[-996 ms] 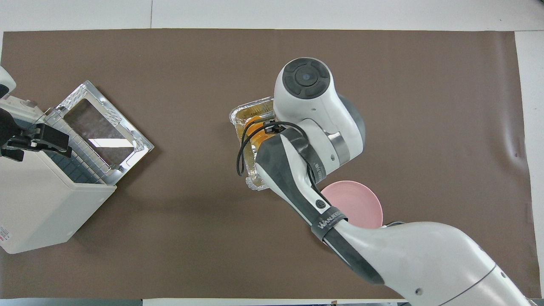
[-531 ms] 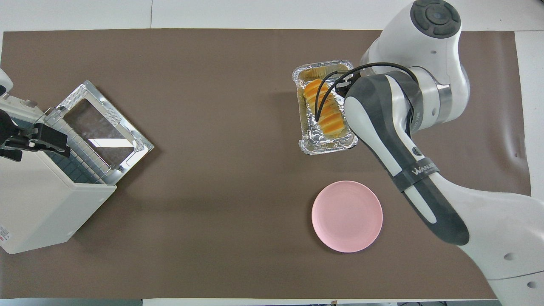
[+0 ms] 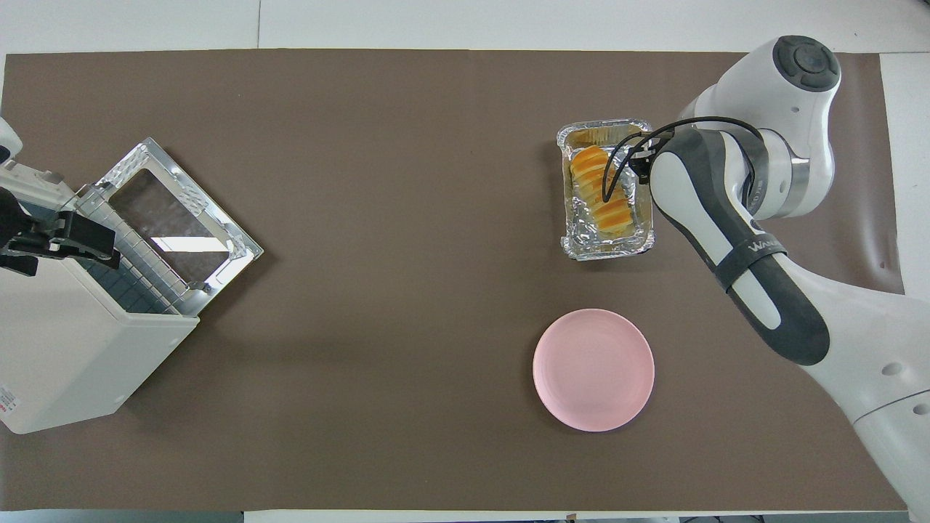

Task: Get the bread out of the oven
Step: 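Grasp the bread rolls in the tray with the right gripper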

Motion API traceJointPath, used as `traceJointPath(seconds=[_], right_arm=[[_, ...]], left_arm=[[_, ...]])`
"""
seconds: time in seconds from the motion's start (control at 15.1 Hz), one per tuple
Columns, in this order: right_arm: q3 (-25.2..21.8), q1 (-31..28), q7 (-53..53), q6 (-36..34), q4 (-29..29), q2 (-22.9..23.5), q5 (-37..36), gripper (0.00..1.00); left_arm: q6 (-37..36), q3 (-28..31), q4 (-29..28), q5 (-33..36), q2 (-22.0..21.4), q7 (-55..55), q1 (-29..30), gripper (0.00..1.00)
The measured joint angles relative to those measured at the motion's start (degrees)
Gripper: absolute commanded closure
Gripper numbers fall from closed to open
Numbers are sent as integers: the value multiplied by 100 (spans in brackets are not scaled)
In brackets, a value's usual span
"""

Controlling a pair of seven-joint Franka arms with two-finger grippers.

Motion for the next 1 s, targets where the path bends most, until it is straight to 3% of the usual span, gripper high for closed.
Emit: traceJointPath(seconds=[0.13, 0.2, 0.6, 1.0], right_arm=[[14, 13, 0, 103, -61, 4, 0, 96], [14, 29, 0, 212, -103, 2, 0, 1], [15, 49, -2, 416, -338, -35, -17, 0], [21, 99, 11, -507, 59, -344, -69, 0]], left_arm=[[0, 0, 0, 0, 0, 0, 0, 0], [0, 0, 0, 0, 0, 0, 0, 0], [0, 0, 0, 0, 0, 0, 0, 0], [0, 0, 0, 0, 0, 0, 0, 0]])
